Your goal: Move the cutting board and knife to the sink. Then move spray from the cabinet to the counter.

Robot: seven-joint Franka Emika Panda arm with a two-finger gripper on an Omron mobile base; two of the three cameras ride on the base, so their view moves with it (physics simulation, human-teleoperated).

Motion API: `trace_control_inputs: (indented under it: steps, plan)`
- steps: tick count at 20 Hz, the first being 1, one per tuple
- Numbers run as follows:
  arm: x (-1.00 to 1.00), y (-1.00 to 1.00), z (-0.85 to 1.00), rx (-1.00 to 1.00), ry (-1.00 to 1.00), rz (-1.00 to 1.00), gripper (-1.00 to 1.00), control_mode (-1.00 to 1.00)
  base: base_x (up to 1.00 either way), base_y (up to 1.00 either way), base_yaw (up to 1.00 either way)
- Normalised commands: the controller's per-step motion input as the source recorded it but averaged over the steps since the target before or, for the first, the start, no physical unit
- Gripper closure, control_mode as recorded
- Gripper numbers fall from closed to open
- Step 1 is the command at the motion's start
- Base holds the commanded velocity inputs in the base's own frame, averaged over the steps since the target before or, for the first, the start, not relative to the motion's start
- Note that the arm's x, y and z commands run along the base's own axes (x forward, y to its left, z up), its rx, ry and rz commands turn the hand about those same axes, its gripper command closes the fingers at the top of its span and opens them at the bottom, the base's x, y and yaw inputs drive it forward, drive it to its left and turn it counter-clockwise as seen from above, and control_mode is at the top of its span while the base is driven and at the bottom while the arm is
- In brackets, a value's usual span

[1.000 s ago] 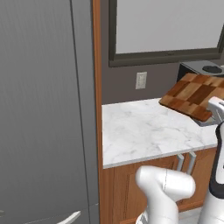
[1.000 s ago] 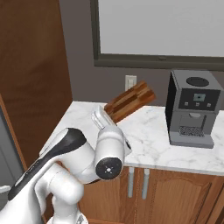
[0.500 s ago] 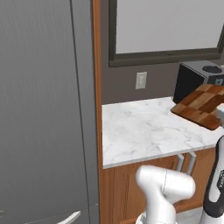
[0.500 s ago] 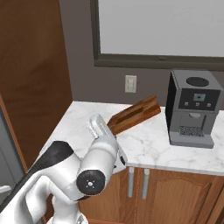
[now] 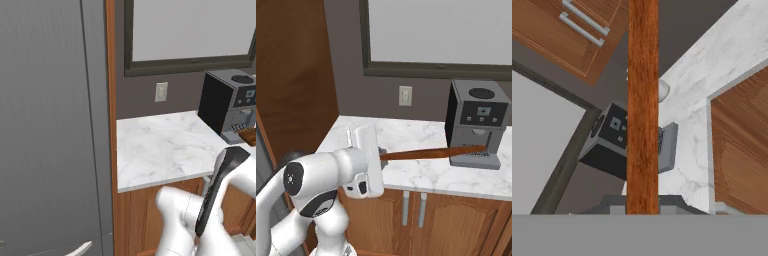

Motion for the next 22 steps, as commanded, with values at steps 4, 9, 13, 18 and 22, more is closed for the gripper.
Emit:
trace_control_inputs:
  steps: [4,9,13,18,22]
  plan:
    - [0.43,0.02,0.07,0.03,-0.03,-0.04,1.0,-1.0,0.0,0.0,0.0]
    - [0.11,-0.07,0.0,0.01,0.0,0.03,1.0,-1.0,0.0,0.0,0.0]
    - [0.0,0.0,0.0,0.0,0.0,0.0,1.0,-1.0,0.0,0.0,0.0]
    - [0.0,0.0,0.0,0.0,0.0,0.0,1.0,-1.0,0.0,0.0,0.0]
    - [0.0,0.0,0.0,0.0,0.0,0.0,1.0,-1.0,0.0,0.0,0.0]
